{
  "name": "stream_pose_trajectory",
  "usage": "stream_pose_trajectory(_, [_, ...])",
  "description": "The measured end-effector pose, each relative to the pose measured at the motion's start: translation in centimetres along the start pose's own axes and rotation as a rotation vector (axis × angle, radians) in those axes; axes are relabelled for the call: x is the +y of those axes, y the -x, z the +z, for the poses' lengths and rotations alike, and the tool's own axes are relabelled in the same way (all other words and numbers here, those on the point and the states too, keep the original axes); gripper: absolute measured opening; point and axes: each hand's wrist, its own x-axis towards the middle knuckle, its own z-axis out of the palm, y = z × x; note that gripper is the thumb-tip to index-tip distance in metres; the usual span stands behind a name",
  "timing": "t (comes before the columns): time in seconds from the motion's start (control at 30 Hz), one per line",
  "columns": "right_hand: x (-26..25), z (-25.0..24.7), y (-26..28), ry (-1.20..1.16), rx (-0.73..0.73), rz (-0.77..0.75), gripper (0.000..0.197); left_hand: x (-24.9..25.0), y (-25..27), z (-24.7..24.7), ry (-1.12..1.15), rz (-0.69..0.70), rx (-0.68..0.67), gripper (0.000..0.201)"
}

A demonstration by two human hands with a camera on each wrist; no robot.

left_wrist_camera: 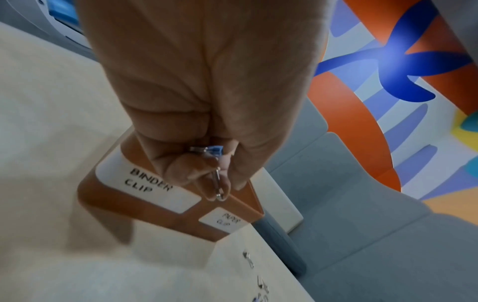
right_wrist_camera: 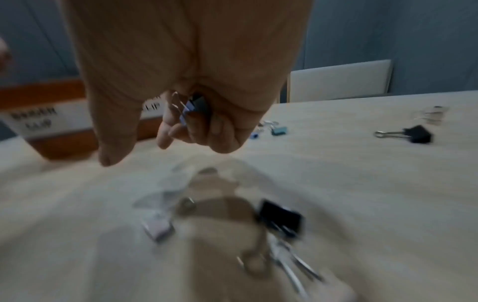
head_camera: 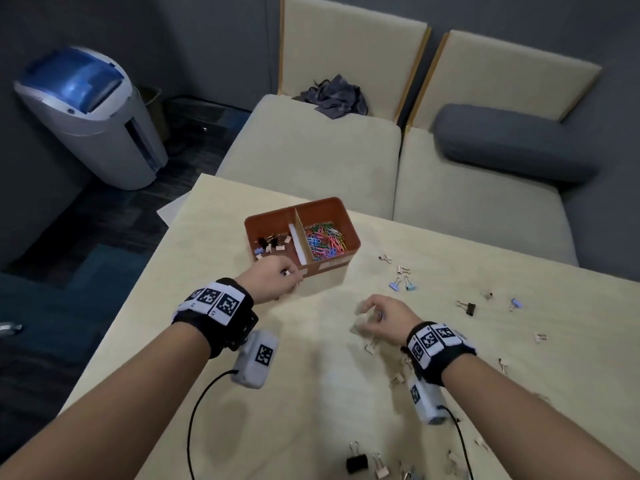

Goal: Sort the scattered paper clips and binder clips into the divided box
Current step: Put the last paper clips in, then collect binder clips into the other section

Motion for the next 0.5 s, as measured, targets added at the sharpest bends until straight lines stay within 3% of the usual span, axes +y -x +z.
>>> stream_pose_trajectory(0.07, [1.9, 1.0, 0.5, 0.105, -0.032, 0.060, 0.045, 0.0, 0.3, 0.9, -0.018, 0.006, -0.018, 0.025])
stream_pose_trajectory(0.13, [2.9, 2.0, 0.6, 0.187, -0.062, 0.050, 0.052, 0.0, 0.6, 1.7, -0.023, 0.006, -0.040, 0.026])
stream_pose_trajectory(0.27, [4.1, 3.4, 0.0, 0.278, -0.050, 0.018, 0.041, 0.1, 1.6, 3.0, -0.061, 0.012, -0.100, 0.023])
stream_pose_trajectory(0.5, [5.2, 4.1, 0.0, 0.279, -0.001, -0.026, 0.027, -0.3, 3.1, 4.1, -0.050, 0.004, -0.068, 0.018])
